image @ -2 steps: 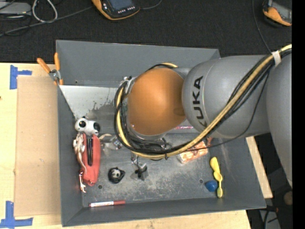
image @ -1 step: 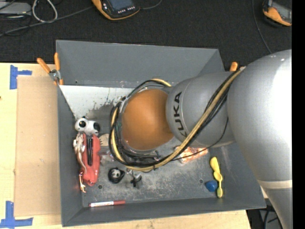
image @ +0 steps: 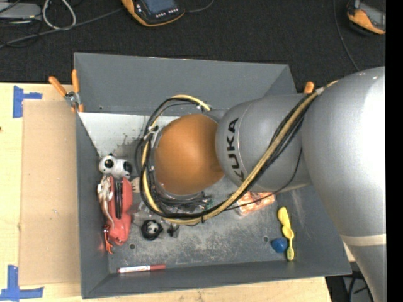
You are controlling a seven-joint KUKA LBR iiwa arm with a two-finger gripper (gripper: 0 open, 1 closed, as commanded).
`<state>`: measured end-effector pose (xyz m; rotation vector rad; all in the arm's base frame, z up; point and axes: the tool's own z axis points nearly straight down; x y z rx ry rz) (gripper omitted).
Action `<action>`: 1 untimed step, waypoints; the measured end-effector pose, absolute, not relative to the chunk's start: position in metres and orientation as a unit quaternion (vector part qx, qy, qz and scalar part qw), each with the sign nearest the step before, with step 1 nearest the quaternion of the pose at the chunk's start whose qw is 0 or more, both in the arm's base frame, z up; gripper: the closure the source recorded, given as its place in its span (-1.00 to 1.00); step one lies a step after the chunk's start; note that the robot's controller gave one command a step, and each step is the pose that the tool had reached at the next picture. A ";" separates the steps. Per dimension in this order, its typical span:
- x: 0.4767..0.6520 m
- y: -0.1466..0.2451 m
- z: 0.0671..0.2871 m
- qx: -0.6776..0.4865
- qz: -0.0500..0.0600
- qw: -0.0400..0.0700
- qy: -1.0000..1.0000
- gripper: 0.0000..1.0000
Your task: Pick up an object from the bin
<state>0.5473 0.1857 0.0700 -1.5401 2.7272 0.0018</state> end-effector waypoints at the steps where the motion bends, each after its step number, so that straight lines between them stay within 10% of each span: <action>1: 0.547 0.186 0.070 -0.491 0.001 0.005 0.871 1.00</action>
Offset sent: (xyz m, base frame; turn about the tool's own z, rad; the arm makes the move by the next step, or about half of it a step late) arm 0.0000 0.0000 0.0422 0.0005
